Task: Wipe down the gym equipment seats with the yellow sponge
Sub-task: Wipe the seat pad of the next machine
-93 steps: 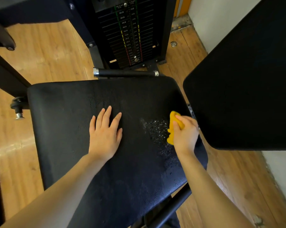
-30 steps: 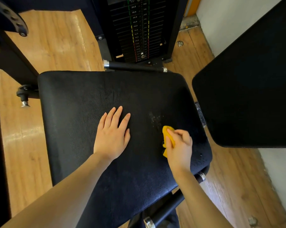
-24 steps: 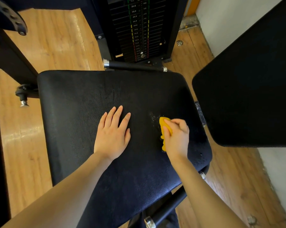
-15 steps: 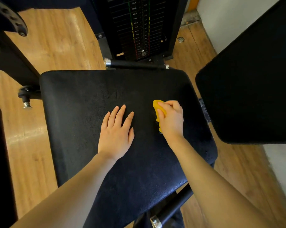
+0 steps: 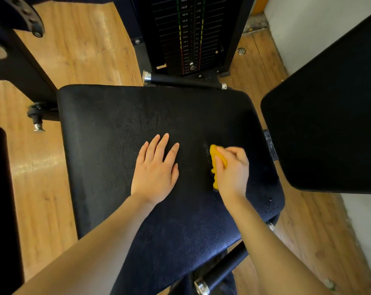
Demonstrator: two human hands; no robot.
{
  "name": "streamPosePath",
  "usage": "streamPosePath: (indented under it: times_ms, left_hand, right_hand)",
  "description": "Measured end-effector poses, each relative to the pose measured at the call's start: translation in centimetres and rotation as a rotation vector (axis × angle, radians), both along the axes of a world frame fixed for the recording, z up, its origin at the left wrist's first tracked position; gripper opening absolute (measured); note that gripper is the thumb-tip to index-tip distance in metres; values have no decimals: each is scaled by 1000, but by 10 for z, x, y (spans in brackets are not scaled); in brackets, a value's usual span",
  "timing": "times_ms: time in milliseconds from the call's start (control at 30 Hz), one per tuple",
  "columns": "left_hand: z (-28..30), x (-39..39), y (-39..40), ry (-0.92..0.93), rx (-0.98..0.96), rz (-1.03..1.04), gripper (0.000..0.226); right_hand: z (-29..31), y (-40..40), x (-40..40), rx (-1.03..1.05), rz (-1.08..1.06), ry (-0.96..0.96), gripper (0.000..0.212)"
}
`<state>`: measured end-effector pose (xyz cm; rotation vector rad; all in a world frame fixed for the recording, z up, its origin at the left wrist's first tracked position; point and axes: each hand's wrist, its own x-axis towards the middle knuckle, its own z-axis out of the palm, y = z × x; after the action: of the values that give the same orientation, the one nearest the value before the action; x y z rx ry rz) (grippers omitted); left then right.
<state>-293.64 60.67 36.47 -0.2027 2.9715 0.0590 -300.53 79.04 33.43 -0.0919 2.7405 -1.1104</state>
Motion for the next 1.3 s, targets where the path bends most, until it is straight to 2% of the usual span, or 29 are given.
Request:
streamPosePath:
  times_ms: [233,500,633,867,1000,1300]
  left_hand:
    - [-1,0,0,18,-16,-3,51]
    - [-1,1,0,2,-16,-9,51]
    - [1,-1,1,-7,-16,1,48]
    - [2,0,2,-3,-14,6,52]
    - [1,-1,3,3,-16,14,51]
    - [3,-1,1,3,29,8,47]
  right_hand:
    - [7,-46,-65,63,-34,-25,31]
    - [17,-3,3,83,165,-104,29]
    - [21,24,47,61,143,-141,29]
    - [16,-7,-9,-1,33,-108,27]
    - [19,-27,-45,43,-11,-102,28]
    - [14,5,16,28,136,-134,30]
